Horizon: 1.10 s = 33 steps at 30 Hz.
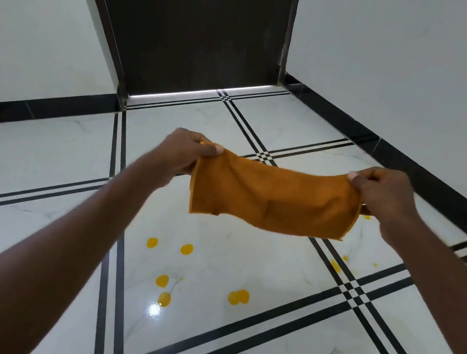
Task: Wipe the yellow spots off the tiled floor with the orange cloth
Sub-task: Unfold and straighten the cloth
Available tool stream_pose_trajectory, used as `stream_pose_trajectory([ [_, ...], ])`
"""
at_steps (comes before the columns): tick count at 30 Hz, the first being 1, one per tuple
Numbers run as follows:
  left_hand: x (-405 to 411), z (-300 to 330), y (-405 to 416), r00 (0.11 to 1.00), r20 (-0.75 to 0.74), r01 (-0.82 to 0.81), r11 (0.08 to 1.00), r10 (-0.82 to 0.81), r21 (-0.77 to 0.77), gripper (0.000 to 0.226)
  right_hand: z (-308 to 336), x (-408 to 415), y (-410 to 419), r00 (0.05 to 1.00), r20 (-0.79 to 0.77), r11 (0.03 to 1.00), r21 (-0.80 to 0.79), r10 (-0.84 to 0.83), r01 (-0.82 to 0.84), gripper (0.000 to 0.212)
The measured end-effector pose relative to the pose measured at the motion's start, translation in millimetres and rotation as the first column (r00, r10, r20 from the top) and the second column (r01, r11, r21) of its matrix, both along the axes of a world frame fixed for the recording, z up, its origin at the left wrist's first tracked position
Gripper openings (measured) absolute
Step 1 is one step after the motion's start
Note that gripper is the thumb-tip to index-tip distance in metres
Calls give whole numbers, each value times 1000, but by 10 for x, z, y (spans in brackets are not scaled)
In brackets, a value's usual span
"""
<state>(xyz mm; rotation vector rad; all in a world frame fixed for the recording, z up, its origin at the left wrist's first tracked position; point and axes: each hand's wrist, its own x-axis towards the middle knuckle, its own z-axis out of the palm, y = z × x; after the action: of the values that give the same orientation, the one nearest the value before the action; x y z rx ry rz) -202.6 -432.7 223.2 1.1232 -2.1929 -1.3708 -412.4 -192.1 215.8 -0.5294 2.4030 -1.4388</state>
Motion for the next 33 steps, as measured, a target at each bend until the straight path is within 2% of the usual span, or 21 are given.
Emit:
stream_pose_trajectory([
  [2, -175, -106, 141, 998, 22, -55, 998, 56, -36, 35, -66, 148, -98, 999, -39, 999, 34, 11, -10, 9],
  [4, -349, -86, 306, 1000, -1, -26, 998, 26, -52, 26, -78, 292, -183, 999, 14, 999, -3, 53, -53, 11],
  [8, -594, 27, 740, 988, -54, 142, 987, -146, -77, 24, 28, 565, -284, 941, 303, 972, -216, 152, -88, 15],
  [11, -670, 18, 1005, 960, 38, 277, 924, -277, -264, 34, 115, 584, -248, 842, 490, 923, -384, 225, -24, 23],
  [14, -655, -11, 1050, 960, 65, 275, 882, -271, -383, 34, 171, 476, -163, 794, 544, 915, -403, 270, -35, 36],
  [15, -647, 0, 1026, 961, 61, 269, 867, -269, -419, 31, 173, 443, -153, 812, 517, 923, -378, 271, -67, 35],
  [16, -639, 27, 1000, 959, 63, 275, 855, -276, -440, 30, 166, 406, -151, 875, 427, 946, -309, 229, -97, 31],
  [17, -630, 69, 977, 955, 75, 291, 847, -288, -445, 31, 144, 338, -153, 951, 246, 969, -205, 186, -136, 26],
  [18, -620, 117, 951, 947, 92, 315, 840, -307, -442, 33, 124, 263, -140, 981, 33, 977, -105, 191, -187, 23],
  [19, -609, 168, 923, 937, 105, 345, 831, -334, -435, 34, 111, 202, -115, 959, -117, 965, -7, 258, -261, 27],
  [20, -591, 225, 896, 924, 115, 378, 820, -366, -430, 34, 123, 168, -80, 913, -144, 924, 83, 382, -374, 42],
  [22, -543, 334, 853, 901, 124, 426, 797, -415, -428, 30, 86, 133, -33, 813, 11, 793, 216, 582, -570, 75],
  [23, -517, 384, 831, 894, 121, 440, 791, -432, -426, 27, 47, 144, -27, 777, 49, 742, 265, 628, -616, 80],
  [25, -477, 459, 774, 891, 107, 444, 793, -442, -418, 25, -46, 160, -27, 780, -33, 744, 329, 625, -582, 70],
  [29, -448, 354, 591, 940, -13, 316, 883, -341, -348, 18, -27, 43, -11, 797, -184, 811, 253, 575, -527, 23],
  [30, -446, 266, 538, 953, -39, 277, 917, -300, -288, 18, -14, 3, -11, 801, -243, 834, 245, 547, -495, 18],
  [33, -433, -38, 425, 975, -82, 197, 974, -207, -116, 18, -103, -34, -86, 775, -403, 872, 281, 486, -401, 20],
])
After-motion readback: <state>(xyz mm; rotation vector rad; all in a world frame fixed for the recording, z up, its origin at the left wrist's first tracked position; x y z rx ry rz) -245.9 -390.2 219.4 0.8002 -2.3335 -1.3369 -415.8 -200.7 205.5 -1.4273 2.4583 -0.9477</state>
